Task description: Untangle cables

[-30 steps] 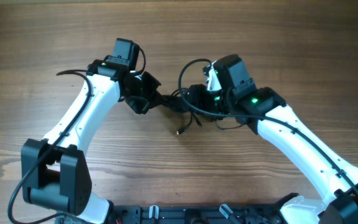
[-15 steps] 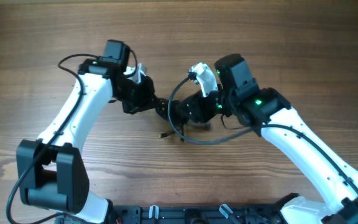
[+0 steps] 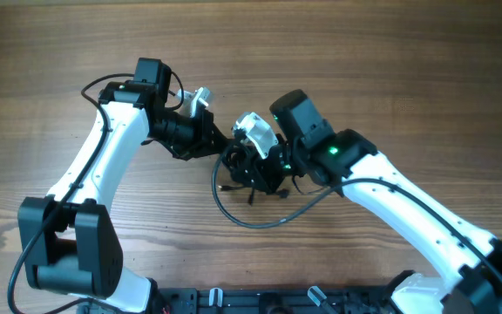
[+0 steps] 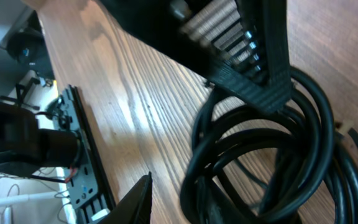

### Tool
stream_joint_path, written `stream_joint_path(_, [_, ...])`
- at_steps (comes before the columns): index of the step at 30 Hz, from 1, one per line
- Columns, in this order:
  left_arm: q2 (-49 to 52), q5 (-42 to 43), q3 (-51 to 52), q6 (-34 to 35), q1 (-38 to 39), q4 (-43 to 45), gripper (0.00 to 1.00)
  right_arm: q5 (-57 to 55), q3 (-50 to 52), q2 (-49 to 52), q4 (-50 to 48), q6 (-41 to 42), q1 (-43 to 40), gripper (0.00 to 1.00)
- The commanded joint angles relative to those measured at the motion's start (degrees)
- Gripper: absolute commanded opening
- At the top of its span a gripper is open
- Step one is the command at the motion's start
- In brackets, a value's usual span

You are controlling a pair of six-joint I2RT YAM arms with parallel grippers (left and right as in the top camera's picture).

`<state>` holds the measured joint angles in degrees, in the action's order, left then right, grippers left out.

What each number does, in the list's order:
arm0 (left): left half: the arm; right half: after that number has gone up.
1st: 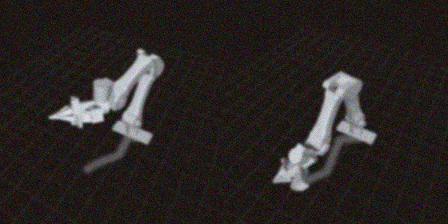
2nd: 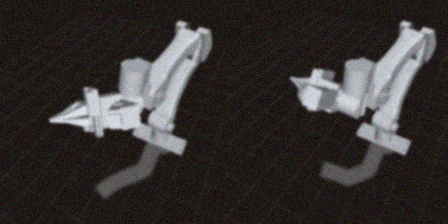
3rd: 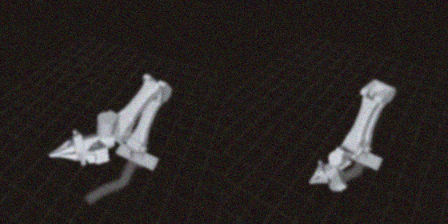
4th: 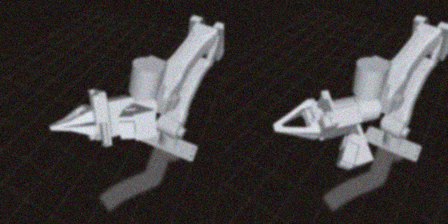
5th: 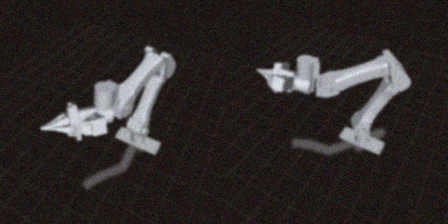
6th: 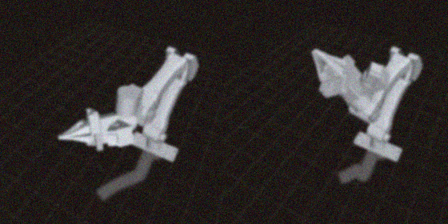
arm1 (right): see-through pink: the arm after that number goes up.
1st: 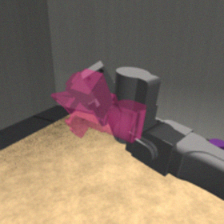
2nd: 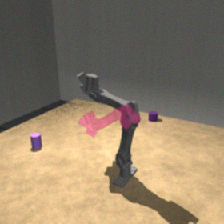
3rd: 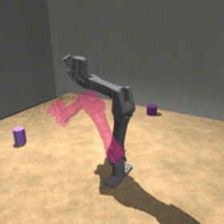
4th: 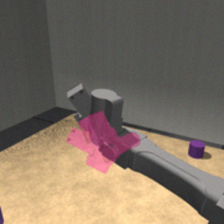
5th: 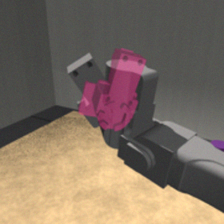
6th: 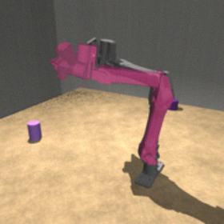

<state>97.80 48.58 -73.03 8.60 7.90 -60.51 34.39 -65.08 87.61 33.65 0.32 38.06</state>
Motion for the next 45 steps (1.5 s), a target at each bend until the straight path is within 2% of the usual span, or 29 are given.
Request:
stream_joint_path(1, [-1.16,3.04,-0.37,-1.33,0.13,-0.2,0.04,-1.9,-1.01,2.1,-0.24,-0.26,0.02,0.25])
stream_joint_path(6, [-1.16,3.06,-0.37,-1.29,0.13,-0.17,0.04,-2.45,-0.98,2.19,-1.18,-0.28,0.02,0.25])
stream_joint_path(12, [-1.16,3.06,-0.37,2.78,0.13,-0.17,0.04,-2.67,-0.9,3.08,-2.89,0.07,0.02,0.25])
stream_joint_path(17, [-1.16,3.04,-0.37,3.87,0.13,-0.2,0.04,-4.61,-0.9,5.77,-3.89,4.35,0.02,0.17])
stream_joint_path(21, [-1.16,2.67,-0.37,3.85,0.13,-0.13,0.04,-4.61,-0.92,5.9,-5.25,6.1,0.02,0.04])
stream_joint_path(23, [-1.16,0.11,-0.37,3.85,0.13,-0.13,0.04,-4.59,-0.92,5.66,-6.69,9.66,-0.07,0.04])
stream_joint_path(32, [-1.16,-8.52,-0.37,3.87,0.13,-0.17,0.04,-2.34,-0.94,-5.11,-7.21,16.7,-3.76,0.04])
stream_joint_path(39, [-1.16,-10.86,-0.37,3.87,0.13,-0.17,0.04,6.12,-0.94,-14.6,-8.04,20.96,-11.58,0.04])
stream_joint_path(45, [-1.16,-16.13,-0.37,3.89,0.13,-0.26,0.04,24.02,-0.94,-15.96,-15.1,27.85,-20.31,0.04])
